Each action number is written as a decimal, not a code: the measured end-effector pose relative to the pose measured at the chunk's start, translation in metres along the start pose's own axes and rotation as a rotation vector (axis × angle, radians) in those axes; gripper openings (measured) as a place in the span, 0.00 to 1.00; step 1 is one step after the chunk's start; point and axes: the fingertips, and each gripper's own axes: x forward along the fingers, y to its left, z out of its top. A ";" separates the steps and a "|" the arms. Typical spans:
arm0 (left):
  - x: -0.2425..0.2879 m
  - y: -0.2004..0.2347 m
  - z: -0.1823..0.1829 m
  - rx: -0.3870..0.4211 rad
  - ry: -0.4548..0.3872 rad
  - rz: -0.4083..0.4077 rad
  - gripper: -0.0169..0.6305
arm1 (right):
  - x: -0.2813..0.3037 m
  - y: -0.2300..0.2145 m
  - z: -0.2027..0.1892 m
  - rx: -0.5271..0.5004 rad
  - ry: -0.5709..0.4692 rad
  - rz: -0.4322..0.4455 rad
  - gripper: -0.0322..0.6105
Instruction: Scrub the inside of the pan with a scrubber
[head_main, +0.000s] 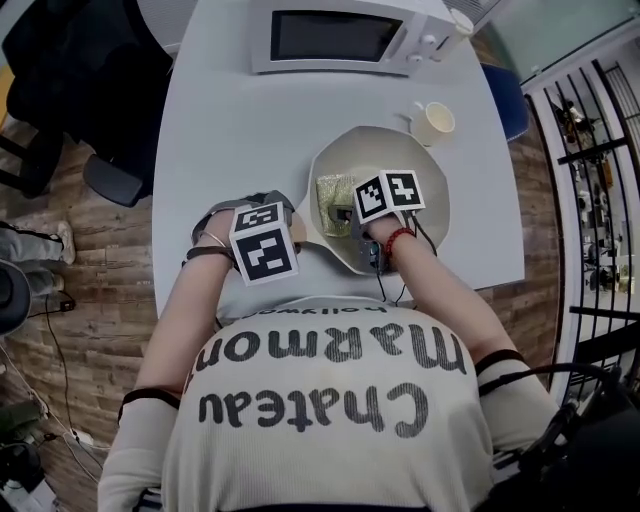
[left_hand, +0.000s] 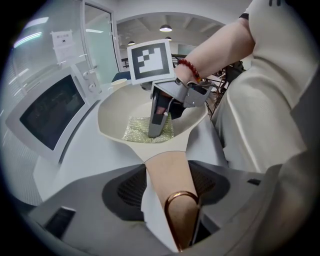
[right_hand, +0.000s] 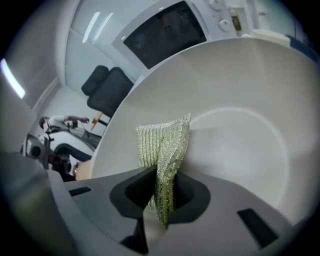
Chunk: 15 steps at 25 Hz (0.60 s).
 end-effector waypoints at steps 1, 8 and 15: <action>0.000 0.000 0.000 -0.001 0.000 0.001 0.44 | 0.000 -0.007 -0.001 -0.057 0.015 -0.066 0.14; 0.001 -0.001 -0.001 -0.025 -0.018 0.005 0.45 | -0.014 -0.034 -0.004 -0.281 0.094 -0.334 0.14; 0.001 -0.003 -0.003 -0.051 -0.029 0.015 0.43 | -0.031 -0.056 -0.016 -0.350 0.169 -0.425 0.14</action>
